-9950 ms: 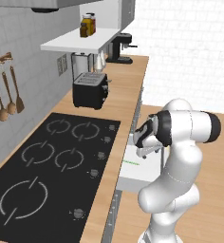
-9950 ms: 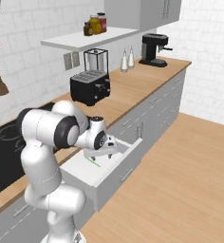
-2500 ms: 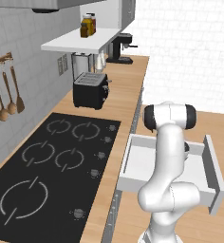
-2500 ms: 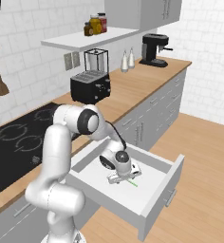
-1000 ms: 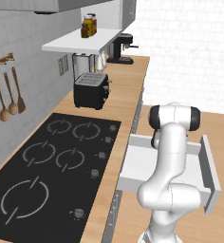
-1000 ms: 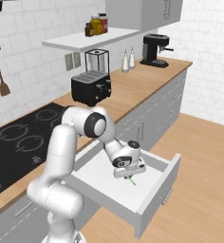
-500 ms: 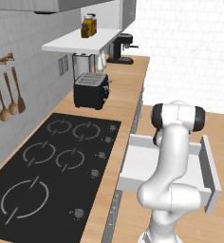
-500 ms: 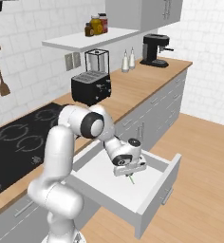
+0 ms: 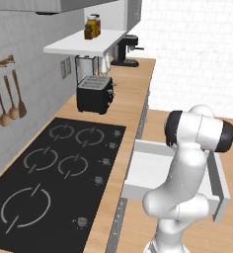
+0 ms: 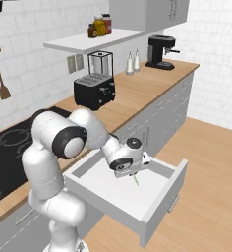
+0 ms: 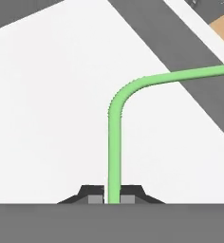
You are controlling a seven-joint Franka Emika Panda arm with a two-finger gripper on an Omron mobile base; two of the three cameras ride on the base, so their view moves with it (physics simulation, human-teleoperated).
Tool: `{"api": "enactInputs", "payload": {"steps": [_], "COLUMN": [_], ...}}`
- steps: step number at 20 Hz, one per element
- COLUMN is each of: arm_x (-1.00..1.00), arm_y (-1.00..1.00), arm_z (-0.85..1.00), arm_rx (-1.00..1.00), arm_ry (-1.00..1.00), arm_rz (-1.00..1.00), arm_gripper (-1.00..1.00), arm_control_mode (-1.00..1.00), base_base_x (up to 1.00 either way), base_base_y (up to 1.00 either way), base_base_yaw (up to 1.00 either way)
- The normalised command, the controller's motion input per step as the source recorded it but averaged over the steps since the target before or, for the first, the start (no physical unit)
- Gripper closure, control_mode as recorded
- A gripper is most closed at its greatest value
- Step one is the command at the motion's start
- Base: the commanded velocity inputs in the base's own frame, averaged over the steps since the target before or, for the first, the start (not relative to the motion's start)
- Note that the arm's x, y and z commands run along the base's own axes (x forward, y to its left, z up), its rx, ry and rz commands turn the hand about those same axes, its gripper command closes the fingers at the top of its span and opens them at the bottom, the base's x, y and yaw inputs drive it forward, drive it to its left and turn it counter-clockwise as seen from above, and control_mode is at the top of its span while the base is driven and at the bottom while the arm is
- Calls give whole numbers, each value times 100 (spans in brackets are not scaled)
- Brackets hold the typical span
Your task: Take a straw from the drawer in front and place it inside the glass cup on the dining counter.
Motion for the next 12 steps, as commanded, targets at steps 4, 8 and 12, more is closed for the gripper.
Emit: {"api": "enactInputs", "payload": {"steps": [4, 8, 12], "arm_x": [-39, -36, -28], "arm_y": [0, 0, 0], "arm_z": [100, 100, 100], "arm_rx": [-3, -3, 0], "arm_ry": [-14, -12, -6], "arm_rz": [0, 0, 0], "arm_gripper": [100, 100, 100], "arm_control_mode": [-100, -100, -100], "base_base_x": [0, 0, 0], "base_base_y": [0, 0, 0], "base_base_yaw": [0, 0, 0]}}
